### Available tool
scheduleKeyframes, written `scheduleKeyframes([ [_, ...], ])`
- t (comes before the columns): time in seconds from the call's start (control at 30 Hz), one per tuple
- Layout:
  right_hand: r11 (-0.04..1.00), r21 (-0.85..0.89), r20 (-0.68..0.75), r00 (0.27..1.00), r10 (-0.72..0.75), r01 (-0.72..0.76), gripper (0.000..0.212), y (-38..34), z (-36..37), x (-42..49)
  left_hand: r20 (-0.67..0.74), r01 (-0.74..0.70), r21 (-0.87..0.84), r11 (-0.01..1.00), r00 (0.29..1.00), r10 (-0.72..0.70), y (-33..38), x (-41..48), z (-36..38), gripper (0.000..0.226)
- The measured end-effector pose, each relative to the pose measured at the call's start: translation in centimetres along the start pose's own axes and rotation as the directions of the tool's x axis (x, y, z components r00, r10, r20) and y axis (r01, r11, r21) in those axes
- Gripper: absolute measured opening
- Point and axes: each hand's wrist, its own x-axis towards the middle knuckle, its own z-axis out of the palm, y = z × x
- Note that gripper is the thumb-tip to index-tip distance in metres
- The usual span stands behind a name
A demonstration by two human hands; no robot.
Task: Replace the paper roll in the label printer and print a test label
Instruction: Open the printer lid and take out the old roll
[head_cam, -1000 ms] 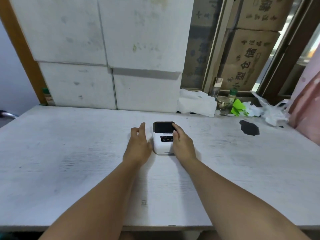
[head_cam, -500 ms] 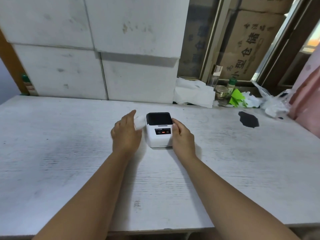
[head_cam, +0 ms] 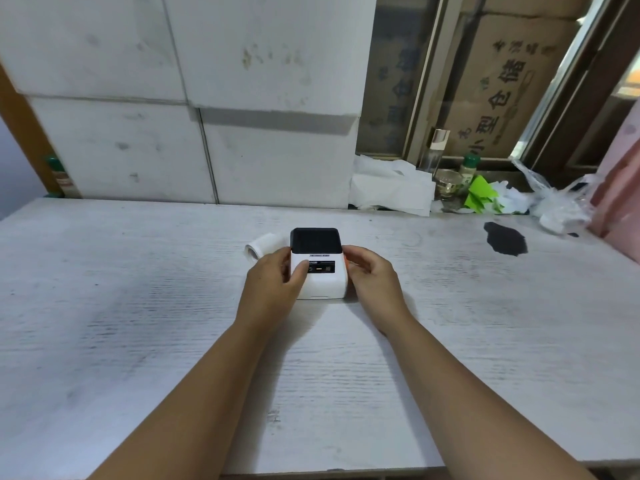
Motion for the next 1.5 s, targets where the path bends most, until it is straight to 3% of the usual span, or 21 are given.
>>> scheduleKeyframes([
  [0.13, 1.0, -0.022, -0.007, 1.0, -0.013, 0.013, 0.031, -0.1, 0.1, -0.1, 0.076, 0.13, -0.102, 0.986, 0.99, -0.122, 0.3, -0.7, -0.3, 0.009],
  [0.3, 0.999, -0.033, -0.013, 1.0, -0.014, 0.014, 0.027, -0.1, 0.0, -0.1, 0.093, 0.168, -0.178, 0.97, 0.984, -0.154, 0.5, -0.5, -0.8, 0.024],
  [0.4, 0.999, -0.034, -0.03, 1.0, -0.003, 0.002, 0.027, -0.1, 0.0, 0.0, 0.112, 0.183, -0.209, 0.961, 0.98, -0.162, 0.2, -0.4, -0.9, 0.008],
  [0.53, 1.0, -0.008, -0.022, 1.0, 0.021, -0.021, 0.031, -0.2, -0.4, -0.1, 0.201, 0.216, -0.259, 0.941, 0.965, -0.167, -0.4, 0.0, -1.2, 0.045],
  [0.63, 0.999, 0.011, 0.045, 0.998, 0.042, -0.042, 0.037, -0.5, -0.8, -0.1, 0.294, 0.201, -0.273, 0.941, 0.949, -0.118, -0.2, 0.2, -1.6, 0.036],
  [0.77, 0.999, -0.004, 0.128, 0.991, 0.035, -0.035, 0.043, -0.5, -0.8, 0.0, 0.306, 0.161, -0.314, 0.936, 0.95, -0.061, -0.1, 0.4, -1.7, 0.022],
  [0.87, 0.998, 0.0, 0.158, 0.986, 0.06, -0.061, 0.051, -0.1, -1.0, 0.3, 0.345, 0.164, -0.35, 0.922, 0.938, -0.036, -0.3, 0.3, -1.8, 0.028],
  [1.07, 0.998, 0.009, 0.214, 0.975, 0.063, -0.067, 0.051, -0.3, -1.6, 0.4, 0.351, 0.199, -0.426, 0.882, 0.935, -0.042, -0.7, 0.4, -1.7, 0.026],
  [1.3, 0.979, 0.039, 0.174, 0.966, 0.19, -0.2, 0.047, 0.0, -1.6, 1.6, 0.322, 0.298, -0.522, 0.799, 0.936, -0.139, -0.9, 0.6, -0.7, 0.026],
  [1.4, 0.97, 0.076, 0.181, 0.96, 0.215, -0.232, 0.047, 0.2, -1.6, 1.9, 0.33, 0.343, -0.521, 0.782, 0.925, -0.187, -1.2, 0.8, -0.7, 0.059],
  [1.5, 0.967, 0.088, 0.163, 0.961, 0.223, -0.24, 0.045, 0.2, -1.5, 1.9, 0.334, 0.357, -0.519, 0.777, 0.921, -0.2, -1.2, 0.9, -0.9, 0.072],
])
